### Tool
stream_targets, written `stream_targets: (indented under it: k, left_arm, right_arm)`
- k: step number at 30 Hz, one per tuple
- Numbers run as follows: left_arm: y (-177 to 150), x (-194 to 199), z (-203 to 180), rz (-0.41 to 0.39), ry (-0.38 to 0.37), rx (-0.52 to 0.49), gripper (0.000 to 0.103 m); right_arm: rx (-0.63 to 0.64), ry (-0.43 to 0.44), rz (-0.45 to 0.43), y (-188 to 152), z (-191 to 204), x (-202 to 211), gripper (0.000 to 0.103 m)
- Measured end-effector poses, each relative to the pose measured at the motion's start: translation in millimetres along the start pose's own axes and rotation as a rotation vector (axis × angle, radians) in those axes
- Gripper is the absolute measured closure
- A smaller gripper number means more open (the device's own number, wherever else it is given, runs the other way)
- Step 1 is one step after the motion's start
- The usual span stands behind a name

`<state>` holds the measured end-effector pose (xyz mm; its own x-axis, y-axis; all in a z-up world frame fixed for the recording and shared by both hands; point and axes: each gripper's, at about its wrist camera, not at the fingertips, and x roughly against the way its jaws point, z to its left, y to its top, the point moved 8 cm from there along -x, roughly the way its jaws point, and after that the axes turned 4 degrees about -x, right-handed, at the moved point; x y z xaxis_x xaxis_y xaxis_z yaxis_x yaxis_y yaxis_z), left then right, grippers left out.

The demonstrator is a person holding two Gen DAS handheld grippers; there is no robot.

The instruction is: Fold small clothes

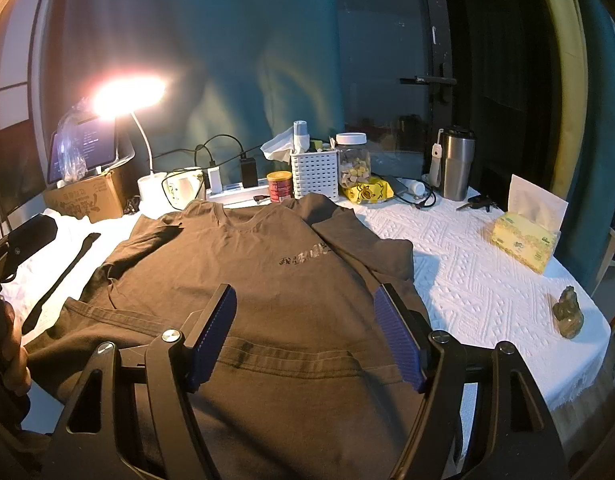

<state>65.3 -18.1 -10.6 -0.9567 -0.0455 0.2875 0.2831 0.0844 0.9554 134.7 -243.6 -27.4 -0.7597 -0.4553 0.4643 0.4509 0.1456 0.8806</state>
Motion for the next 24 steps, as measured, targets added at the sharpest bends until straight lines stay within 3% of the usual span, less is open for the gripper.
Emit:
stream_targets:
  k: [24]
  left_arm:
    - [2.3,2.4,1.2,-0.01,0.001,-0.009,0.001]
  right_arm:
    - [-0.002,0.003,0.001,0.1,-0.6,0.1,0.027]
